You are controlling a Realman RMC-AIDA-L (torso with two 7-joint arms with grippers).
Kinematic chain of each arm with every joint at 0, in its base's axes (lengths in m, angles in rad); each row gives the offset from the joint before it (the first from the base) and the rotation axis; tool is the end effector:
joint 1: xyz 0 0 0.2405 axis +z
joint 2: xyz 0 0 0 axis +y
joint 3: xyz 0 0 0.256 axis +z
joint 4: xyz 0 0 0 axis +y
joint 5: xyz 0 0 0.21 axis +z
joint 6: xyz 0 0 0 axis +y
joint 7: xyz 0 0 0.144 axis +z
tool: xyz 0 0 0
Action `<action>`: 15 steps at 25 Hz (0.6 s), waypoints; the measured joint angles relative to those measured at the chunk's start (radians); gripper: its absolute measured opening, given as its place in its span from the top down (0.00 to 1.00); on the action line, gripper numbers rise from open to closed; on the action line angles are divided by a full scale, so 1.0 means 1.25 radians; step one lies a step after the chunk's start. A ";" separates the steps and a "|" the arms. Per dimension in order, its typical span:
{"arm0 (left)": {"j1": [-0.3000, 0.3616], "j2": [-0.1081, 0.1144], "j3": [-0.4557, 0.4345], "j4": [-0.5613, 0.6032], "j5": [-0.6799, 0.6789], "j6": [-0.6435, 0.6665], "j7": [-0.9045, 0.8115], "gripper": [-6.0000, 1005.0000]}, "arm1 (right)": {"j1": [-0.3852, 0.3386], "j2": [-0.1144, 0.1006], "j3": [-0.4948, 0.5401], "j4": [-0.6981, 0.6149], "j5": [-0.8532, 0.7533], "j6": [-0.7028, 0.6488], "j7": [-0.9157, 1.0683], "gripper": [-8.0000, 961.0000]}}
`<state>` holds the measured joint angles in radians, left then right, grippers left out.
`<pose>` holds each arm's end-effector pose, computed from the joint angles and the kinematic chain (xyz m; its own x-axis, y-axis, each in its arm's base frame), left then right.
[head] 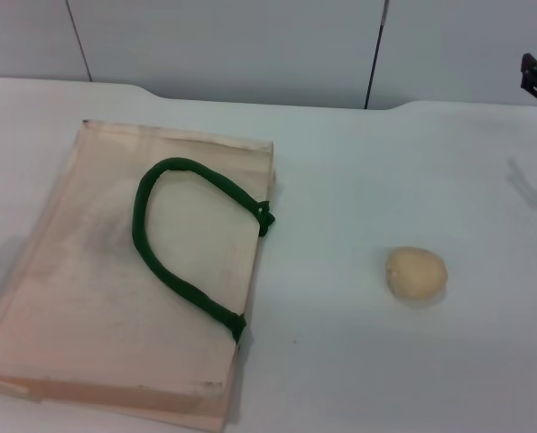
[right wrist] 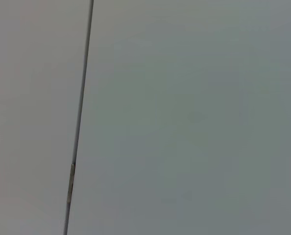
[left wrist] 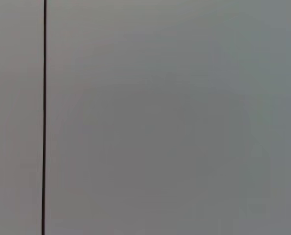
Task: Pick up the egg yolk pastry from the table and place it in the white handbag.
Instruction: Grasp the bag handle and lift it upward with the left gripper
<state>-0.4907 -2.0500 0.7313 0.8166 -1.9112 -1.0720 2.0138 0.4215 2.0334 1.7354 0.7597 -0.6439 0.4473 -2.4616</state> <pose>-0.2488 0.4093 0.1313 0.6634 -0.1766 0.7271 0.6105 -0.4341 -0.6624 0.2737 0.4215 0.0382 0.8394 -0.0939 -0.5354 -0.5382 -0.2815 -0.7944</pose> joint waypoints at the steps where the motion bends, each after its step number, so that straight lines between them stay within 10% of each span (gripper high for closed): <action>1: 0.000 0.000 0.001 0.000 -0.002 0.001 0.000 0.49 | 0.000 0.000 0.000 0.001 0.002 0.000 0.001 0.17; 15: 0.004 0.003 0.007 -0.001 -0.003 0.003 -0.012 0.49 | -0.002 -0.002 -0.005 0.000 0.012 0.003 0.006 0.17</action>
<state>-0.4862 -2.0463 0.7407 0.8160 -1.9145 -1.0681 1.9984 0.4190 2.0307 1.7290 0.7597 -0.6288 0.4507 -2.4541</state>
